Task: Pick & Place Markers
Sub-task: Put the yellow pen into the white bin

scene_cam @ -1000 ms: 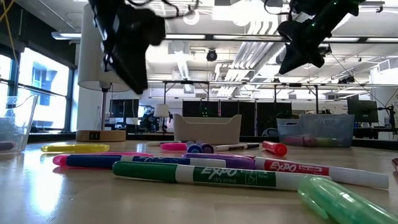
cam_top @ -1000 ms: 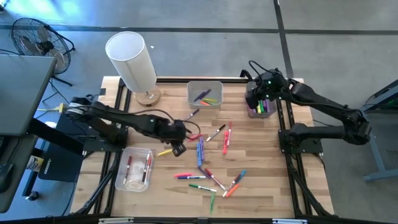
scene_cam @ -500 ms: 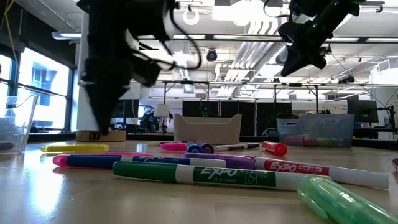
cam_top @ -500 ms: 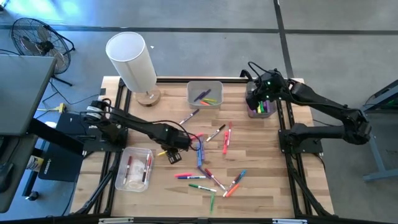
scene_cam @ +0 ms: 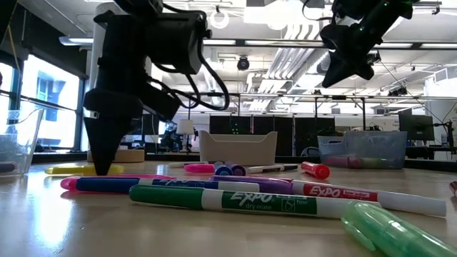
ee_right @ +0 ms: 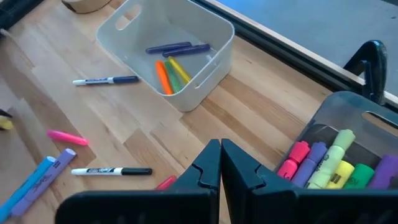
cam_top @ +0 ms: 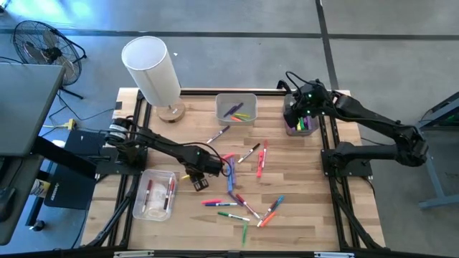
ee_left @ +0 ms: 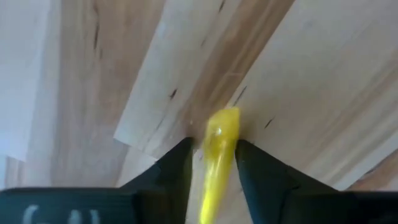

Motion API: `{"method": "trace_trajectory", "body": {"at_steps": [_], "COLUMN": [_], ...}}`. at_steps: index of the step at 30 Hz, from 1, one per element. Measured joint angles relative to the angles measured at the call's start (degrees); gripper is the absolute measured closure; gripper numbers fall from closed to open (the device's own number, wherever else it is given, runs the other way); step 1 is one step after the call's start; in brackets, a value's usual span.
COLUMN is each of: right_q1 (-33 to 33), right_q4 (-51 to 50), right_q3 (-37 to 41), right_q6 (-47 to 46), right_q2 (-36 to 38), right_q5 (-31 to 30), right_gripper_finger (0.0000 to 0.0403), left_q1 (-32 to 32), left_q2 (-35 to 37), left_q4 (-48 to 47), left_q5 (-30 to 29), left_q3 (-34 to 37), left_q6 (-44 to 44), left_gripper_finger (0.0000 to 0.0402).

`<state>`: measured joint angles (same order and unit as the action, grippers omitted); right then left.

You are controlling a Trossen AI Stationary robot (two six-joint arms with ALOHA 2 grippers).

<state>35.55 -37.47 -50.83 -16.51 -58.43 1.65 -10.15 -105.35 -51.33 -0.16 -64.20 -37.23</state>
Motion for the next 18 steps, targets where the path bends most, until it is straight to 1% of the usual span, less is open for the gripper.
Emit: {"method": "trace_trajectory", "body": {"at_steps": [4,5,13,18], "right_q1": [0.0,0.0,0.0,0.0], "right_q4": [0.0,0.1,0.1,0.0], "right_q3": [0.0,0.0,0.0,0.0], "right_q6": [0.0,0.0,0.0,0.0], "right_q2": [0.0,0.0,0.0,0.0], "right_q5": [0.7,0.7,0.5,0.5], "right_gripper_finger": [0.0402,0.0402,0.0402,0.0402], "left_q1": [0.0,0.0,0.0,0.2], "left_q2": [-0.3,-0.3,-0.5,-1.0], "left_q4": [0.6,0.6,0.6,-3.1], "left_q5": [-0.2,-0.3,-1.2,-3.6], "left_q3": [0.0,0.0,-0.3,-3.6], "left_q6": [0.0,-0.1,-2.1,-2.7], "left_gripper_finger": [0.0358,0.0364,0.0362,0.0362]}}
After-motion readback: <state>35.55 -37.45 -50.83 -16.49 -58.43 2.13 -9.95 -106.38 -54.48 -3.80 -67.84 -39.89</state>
